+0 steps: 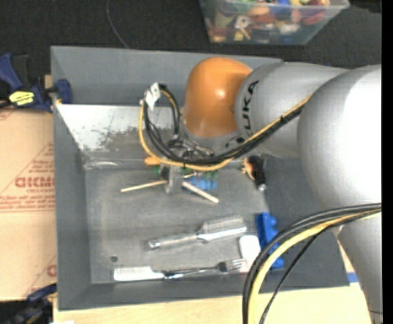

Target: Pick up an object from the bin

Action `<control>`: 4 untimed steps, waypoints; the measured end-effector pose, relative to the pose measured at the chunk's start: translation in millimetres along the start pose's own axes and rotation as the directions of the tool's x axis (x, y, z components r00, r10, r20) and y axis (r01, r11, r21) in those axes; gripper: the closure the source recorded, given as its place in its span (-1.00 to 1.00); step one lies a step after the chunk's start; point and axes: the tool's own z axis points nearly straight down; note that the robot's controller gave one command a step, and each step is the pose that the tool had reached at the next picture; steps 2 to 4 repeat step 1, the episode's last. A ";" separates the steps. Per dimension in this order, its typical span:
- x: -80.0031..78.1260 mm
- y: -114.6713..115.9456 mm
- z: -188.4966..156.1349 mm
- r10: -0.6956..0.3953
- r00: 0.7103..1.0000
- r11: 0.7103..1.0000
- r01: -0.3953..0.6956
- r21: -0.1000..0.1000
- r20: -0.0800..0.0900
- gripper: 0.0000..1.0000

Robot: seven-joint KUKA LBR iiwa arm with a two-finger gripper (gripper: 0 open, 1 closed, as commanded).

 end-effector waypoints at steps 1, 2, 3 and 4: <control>-0.4 -0.1 -23.5 0.001 1.000 1.000 -0.001 0.000 0.001 1.00; -0.4 -0.1 -23.5 0.001 1.000 1.000 -0.001 0.000 0.001 1.00; -0.4 -0.1 -23.5 0.001 1.000 1.000 -0.001 0.000 0.001 1.00; -0.4 -0.1 -23.5 0.001 1.000 1.000 -0.001 0.000 0.001 1.00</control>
Offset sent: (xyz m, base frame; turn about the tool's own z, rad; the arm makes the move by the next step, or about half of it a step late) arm -0.0009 -0.0003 0.0158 0.0006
